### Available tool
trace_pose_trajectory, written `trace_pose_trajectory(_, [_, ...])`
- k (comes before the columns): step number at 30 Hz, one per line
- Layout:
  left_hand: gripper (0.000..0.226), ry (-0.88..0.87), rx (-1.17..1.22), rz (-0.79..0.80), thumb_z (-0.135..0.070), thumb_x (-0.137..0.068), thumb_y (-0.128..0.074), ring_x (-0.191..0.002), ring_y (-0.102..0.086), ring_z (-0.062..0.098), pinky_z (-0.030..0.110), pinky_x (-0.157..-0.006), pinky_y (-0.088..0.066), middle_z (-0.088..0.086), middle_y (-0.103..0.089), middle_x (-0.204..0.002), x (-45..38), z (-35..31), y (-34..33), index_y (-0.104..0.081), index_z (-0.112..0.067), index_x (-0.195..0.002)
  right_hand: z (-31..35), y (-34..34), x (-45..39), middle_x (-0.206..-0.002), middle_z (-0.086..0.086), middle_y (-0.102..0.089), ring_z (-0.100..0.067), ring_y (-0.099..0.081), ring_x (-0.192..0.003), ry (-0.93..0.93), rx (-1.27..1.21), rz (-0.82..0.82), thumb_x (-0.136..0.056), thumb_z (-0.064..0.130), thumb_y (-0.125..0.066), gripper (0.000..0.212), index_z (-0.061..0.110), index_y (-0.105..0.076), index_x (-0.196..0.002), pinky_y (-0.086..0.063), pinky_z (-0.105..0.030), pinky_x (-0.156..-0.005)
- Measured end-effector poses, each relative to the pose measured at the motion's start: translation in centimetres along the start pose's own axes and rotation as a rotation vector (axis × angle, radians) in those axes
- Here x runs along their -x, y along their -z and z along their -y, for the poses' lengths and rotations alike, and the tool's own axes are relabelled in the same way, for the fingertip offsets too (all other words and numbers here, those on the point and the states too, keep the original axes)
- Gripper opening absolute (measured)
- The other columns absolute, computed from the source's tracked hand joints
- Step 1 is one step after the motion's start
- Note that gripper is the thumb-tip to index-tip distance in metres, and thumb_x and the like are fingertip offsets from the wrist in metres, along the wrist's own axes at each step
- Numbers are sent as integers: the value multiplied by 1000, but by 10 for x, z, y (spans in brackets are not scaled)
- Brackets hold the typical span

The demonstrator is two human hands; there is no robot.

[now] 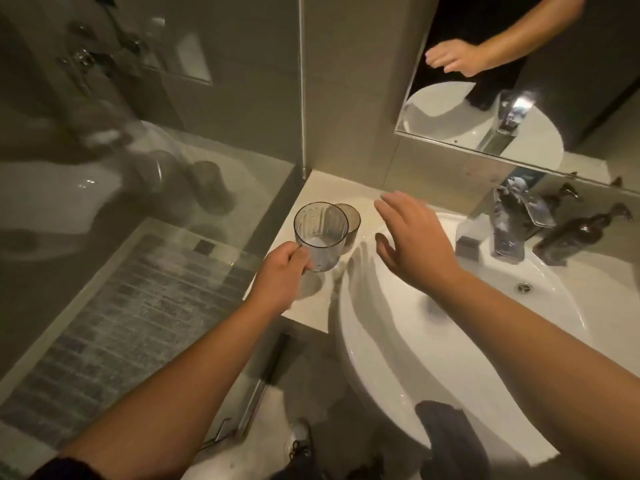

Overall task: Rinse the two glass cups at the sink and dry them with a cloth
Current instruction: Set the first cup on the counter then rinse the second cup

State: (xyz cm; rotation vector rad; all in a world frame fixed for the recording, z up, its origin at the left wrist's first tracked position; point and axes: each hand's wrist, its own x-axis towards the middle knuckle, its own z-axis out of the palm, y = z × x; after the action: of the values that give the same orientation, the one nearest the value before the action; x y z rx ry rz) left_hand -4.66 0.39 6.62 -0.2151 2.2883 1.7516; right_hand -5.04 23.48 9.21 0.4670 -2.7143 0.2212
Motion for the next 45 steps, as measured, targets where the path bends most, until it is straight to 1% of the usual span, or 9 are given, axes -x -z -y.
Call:
trace_pose_trajectory(4, [33, -34, -89, 79, -40, -84, -48, -77, -56, 23, 46, -76, -51, 20, -67, -88, 6, -6, -24, -62, -11, -77, -65, 34, 24, -136, -25, -50, -46, -38, -134, -172, 287, 77, -80, 20, -68, 52, -1, -54, -125, -26, -61, -109])
trace_pose_trajectory(7, [28, -66, -132, 141, -26, -96, -49, -78, -54, 23, 37, -73, -46, 21, -63, -86, 9, -8, -44, -60, -2, -85, -104, 55, 38, -142, -20, -44, -42, -29, -138, -311, 432, 195, -82, 24, -64, 51, 3, -52, -127, -20, -60, -112])
trace_pose_trajectory(10, [27, -78, -146, 187, -18, -98, -49, -73, -51, 19, 28, -63, -44, 12, -57, -79, 12, -11, -63, -58, 1, -83, -128, 65, 46, -142, -17, -44, -37, -39, -129, -347, 401, 234, -86, 27, -56, 45, 3, -53, -125, -33, -52, -107])
trace_pose_trajectory(12, [25, -86, -155, 203, -18, -98, -49, -72, -49, 18, 32, -66, -41, 9, -56, -77, 12, -12, -75, -58, -6, -77, -135, 65, 48, -145, -19, -41, -37, -41, -127, -352, 294, 249, -87, 19, -57, 45, 1, -53, -128, -39, -47, -105])
trace_pose_trajectory(19, [25, -80, -159, 269, -35, -84, -48, -72, -51, 19, 34, -69, -39, 8, -59, -77, 10, -21, -113, -59, -15, -72, -138, 78, 43, -138, -15, -50, -37, -45, -126, -352, 204, 279, -80, -1, -70, 52, 9, -59, -129, -47, -49, -96])
trace_pose_trajectory(30, [29, -72, -216, 396, -40, -79, -44, -73, -56, 21, 50, -85, -52, 0, -66, -76, 1, -31, -195, -60, -18, -69, -151, 72, 41, -132, -7, -58, -34, -54, -116, -346, 275, 228, -80, 0, -65, 40, 14, -67, -118, -57, -45, -76])
trace_pose_trajectory(34, [26, -65, -191, 428, -39, -76, -48, -70, -54, 20, 51, -85, -52, -2, -66, -71, 2, -30, -213, -61, -25, -59, -158, 73, 39, -139, -3, -55, -33, -55, -119, -315, 260, 229, -80, 0, -62, 39, 15, -68, -116, -56, -43, -79])
trace_pose_trajectory(40, [26, -68, -200, 425, -38, -71, -45, -69, -54, 21, 51, -80, -52, 4, -67, -72, -4, -18, -219, -61, -26, -55, -172, 84, 9, -100, -8, -70, -37, -63, -85, -289, 290, 332, -78, 6, -60, 35, 24, -69, -106, -52, -36, -65])
trace_pose_trajectory(45, [25, -80, -196, 434, -37, -70, -44, -69, -56, 21, 54, -84, -52, 4, -65, -69, -10, -9, -223, -62, -26, -55, -180, 92, -2, -91, -11, -70, -31, -55, -74, -273, 280, 376, -84, 9, -56, 30, 24, -69, -106, -47, -34, -62])
